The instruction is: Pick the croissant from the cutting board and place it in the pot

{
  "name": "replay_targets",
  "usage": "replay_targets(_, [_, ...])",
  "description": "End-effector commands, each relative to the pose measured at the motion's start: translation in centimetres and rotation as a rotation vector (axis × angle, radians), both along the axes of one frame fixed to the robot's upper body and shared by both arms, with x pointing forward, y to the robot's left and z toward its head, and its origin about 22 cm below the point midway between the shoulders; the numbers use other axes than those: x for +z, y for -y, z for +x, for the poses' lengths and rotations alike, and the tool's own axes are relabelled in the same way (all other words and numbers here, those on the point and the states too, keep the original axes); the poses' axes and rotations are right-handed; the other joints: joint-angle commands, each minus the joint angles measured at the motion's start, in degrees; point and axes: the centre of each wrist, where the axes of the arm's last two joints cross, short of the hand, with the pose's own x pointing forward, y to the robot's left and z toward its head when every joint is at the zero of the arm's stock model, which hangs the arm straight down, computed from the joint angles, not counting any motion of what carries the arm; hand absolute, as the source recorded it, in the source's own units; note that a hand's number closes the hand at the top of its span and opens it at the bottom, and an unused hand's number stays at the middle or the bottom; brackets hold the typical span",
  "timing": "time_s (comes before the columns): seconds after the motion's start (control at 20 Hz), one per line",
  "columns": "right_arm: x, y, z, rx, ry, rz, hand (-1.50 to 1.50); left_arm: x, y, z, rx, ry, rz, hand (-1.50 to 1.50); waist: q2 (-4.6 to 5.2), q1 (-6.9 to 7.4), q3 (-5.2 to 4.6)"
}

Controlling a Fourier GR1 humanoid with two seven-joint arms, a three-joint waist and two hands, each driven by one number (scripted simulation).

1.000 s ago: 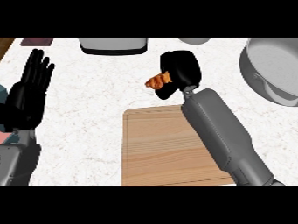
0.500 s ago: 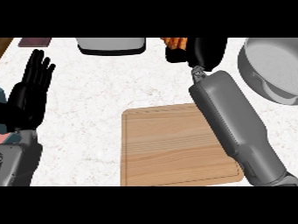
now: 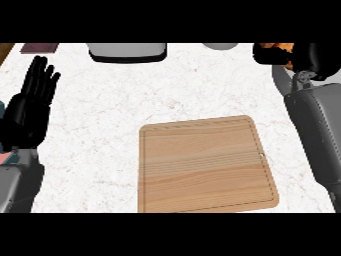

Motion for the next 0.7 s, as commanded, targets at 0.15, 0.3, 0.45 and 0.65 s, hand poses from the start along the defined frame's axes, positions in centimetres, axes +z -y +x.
replay_targets(0.15, [-0.5, 10.0, -1.8, -0.073, -0.005, 0.035, 1.50, 0.4, 0.3, 1.0, 0.005, -0.018, 0.011, 0.00, 0.23, 0.22, 0.03])
replay_targets(0.3, [-1.0, 14.2, -1.0, -0.098, 0.016, 0.046, 1.50, 1.5, -0.2, -0.1, -0.010, 0.001, -0.007, 0.00, 0.35, 1.04, 0.05])
replay_targets(0.45, [-1.6, 17.3, -2.0, -0.048, 0.022, 0.056, 1.50, 0.5, -0.6, -0.2, -0.027, -0.003, 0.007, 0.00, 0.32, 0.98, 0.04])
replay_targets(0.65, [-5.2, 19.7, -1.3, -0.049, -0.008, 0.043, 1.50, 0.8, 0.9, 0.5, -0.033, -0.009, -0.007, 0.00, 0.56, 1.54, 0.07])
